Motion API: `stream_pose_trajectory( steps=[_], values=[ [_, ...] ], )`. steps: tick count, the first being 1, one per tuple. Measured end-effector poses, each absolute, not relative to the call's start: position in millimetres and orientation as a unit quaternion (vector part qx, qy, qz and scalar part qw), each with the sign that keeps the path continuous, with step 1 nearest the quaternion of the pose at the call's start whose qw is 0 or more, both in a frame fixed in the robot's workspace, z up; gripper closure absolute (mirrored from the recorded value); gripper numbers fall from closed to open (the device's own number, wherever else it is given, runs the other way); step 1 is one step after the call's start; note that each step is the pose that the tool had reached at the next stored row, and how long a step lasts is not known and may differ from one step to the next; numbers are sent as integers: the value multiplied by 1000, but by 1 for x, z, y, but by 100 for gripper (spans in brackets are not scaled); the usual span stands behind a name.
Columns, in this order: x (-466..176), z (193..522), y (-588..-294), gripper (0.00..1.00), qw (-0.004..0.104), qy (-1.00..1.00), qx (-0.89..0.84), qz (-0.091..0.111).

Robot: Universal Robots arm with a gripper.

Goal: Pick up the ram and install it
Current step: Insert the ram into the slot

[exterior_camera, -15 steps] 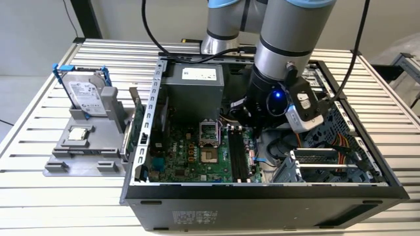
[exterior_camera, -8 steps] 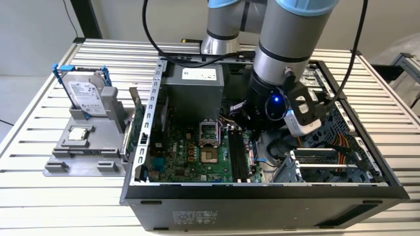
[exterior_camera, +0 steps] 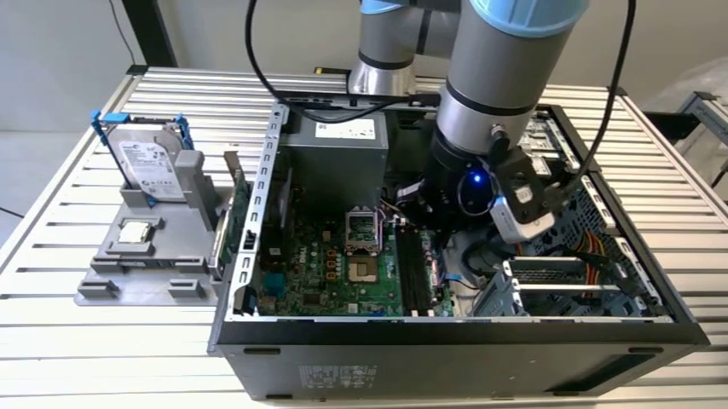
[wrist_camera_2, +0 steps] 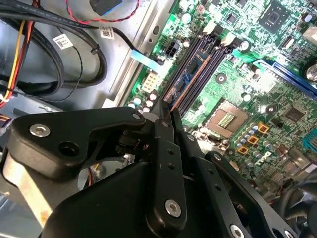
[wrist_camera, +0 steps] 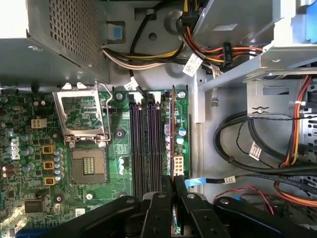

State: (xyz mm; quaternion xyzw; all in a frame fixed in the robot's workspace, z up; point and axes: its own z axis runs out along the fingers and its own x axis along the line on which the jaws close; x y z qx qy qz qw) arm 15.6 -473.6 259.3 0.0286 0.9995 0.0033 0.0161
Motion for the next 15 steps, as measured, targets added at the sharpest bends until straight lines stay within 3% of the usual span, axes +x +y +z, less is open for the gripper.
stream_pose_trajectory(
  steps=[15],
  values=[
    [13,246,-476,100,16,1000,27,3]
  ],
)
